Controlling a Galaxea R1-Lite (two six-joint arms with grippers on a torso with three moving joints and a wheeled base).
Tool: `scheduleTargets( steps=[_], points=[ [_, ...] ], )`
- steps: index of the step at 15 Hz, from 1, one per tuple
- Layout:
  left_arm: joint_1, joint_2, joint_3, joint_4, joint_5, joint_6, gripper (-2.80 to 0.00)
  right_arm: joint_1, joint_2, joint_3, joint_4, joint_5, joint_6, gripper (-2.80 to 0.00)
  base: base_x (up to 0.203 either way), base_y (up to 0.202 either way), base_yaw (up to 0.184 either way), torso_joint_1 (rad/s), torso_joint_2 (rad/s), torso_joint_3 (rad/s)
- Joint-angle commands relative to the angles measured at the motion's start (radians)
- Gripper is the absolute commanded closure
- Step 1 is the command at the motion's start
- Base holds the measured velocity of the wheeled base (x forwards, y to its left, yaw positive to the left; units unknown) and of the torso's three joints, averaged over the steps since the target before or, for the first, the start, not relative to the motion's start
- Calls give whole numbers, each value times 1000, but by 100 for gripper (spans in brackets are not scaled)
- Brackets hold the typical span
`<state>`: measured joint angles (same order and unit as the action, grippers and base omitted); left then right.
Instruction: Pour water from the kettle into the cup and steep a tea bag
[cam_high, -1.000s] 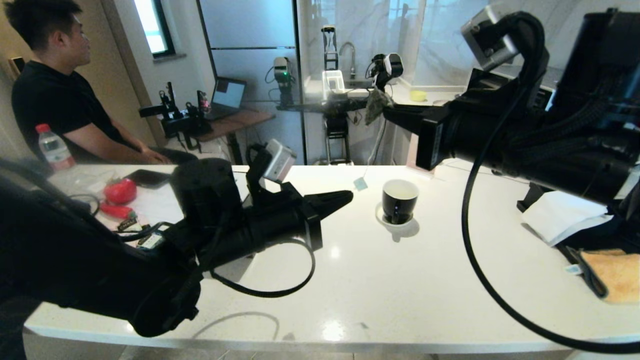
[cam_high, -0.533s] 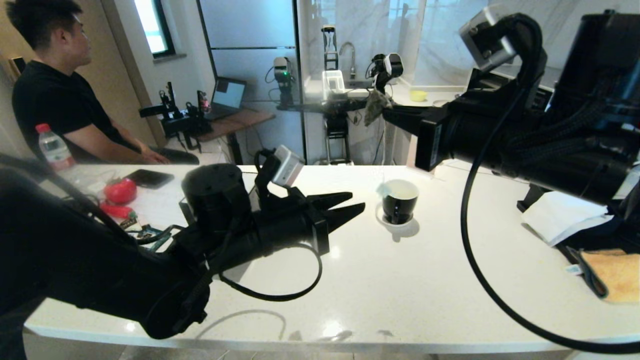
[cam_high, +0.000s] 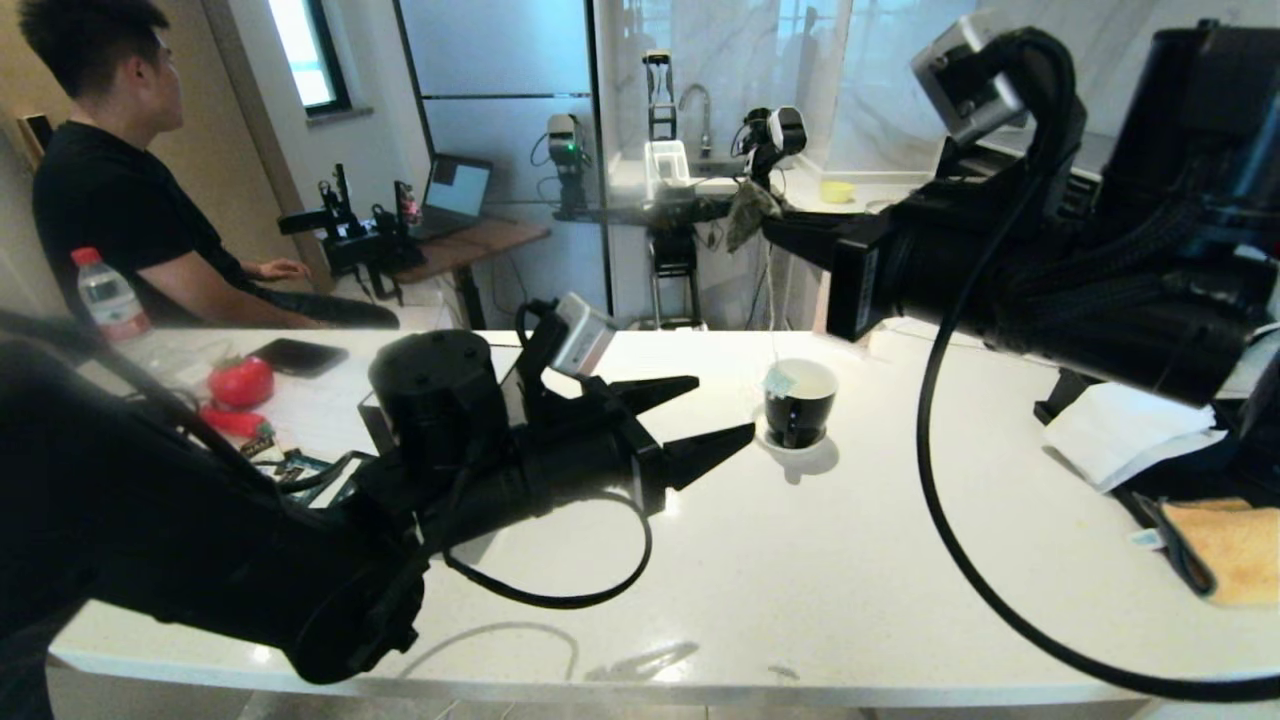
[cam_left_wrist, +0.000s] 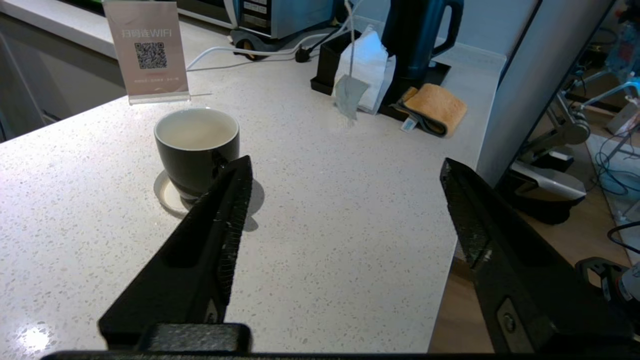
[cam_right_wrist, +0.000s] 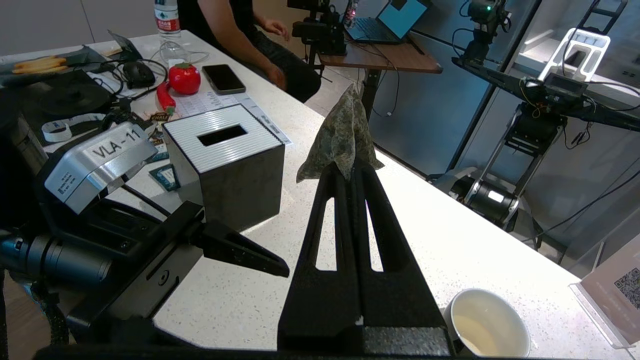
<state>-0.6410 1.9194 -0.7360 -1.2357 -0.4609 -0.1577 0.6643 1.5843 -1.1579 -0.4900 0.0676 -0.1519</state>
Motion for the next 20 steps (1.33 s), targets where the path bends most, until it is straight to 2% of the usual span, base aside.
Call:
scheduleTargets(
  steps=[1, 8, 10, 12, 20],
  points=[
    [-5, -5, 0, -7, -2, 3, -280, 1, 5, -3, -4, 0, -1, 0, 0, 0, 0, 0, 0, 0],
    [-9, 25, -30, -8, -2, 7, -280, 1, -1, -5, -4, 1, -1, 0, 0, 0, 0, 0, 0, 0],
    [-9, 44, -36, -44, -1, 13, -280, 1, -4, -4, -3, 1, -1, 0, 0, 0, 0, 0, 0, 0],
    [-10, 87, -44, -142, 2, 6, -280, 1, -6, -3, -2, 1, -1, 0, 0, 0, 0, 0, 0, 0],
    [-19, 115, -81, -154, 3, 6, -280, 1, -6, -5, 1, 0, -1, 0, 0, 0, 0, 0, 0, 0]
  ],
)
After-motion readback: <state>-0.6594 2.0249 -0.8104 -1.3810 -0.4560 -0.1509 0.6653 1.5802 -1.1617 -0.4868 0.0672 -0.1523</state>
